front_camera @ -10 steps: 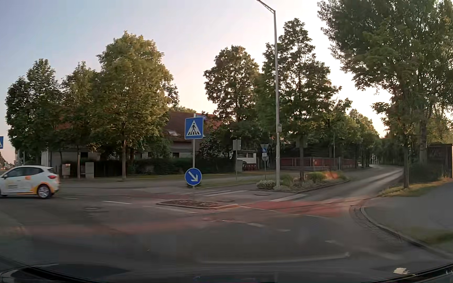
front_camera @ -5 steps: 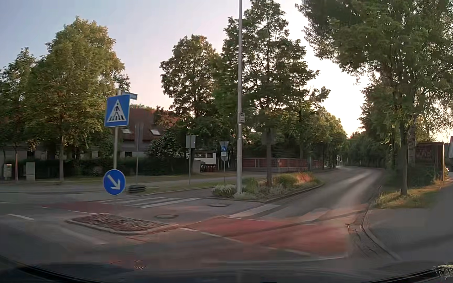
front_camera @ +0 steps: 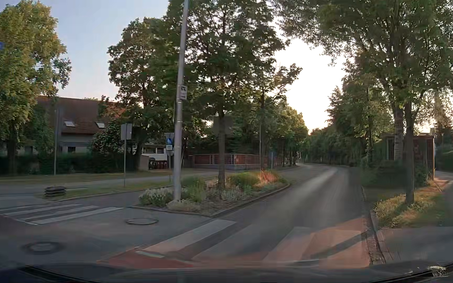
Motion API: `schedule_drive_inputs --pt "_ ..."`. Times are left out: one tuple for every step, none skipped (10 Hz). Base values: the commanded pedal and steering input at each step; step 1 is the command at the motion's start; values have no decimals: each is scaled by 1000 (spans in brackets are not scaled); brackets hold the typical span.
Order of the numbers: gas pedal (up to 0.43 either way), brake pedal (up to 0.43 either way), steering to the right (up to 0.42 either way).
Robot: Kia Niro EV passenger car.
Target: Follow the waypoints while adhering to traffic rules and regulations
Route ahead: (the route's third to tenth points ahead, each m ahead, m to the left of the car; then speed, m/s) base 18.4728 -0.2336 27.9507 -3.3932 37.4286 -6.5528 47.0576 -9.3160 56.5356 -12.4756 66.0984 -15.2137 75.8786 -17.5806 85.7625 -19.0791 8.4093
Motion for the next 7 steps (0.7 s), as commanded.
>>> schedule_drive_inputs --pt "228 18 154" --pt "228 18 152" --pt "228 18 152" --pt "228 18 149" --pt "240 18 145" --pt "240 18 145" --pt "260 18 136"
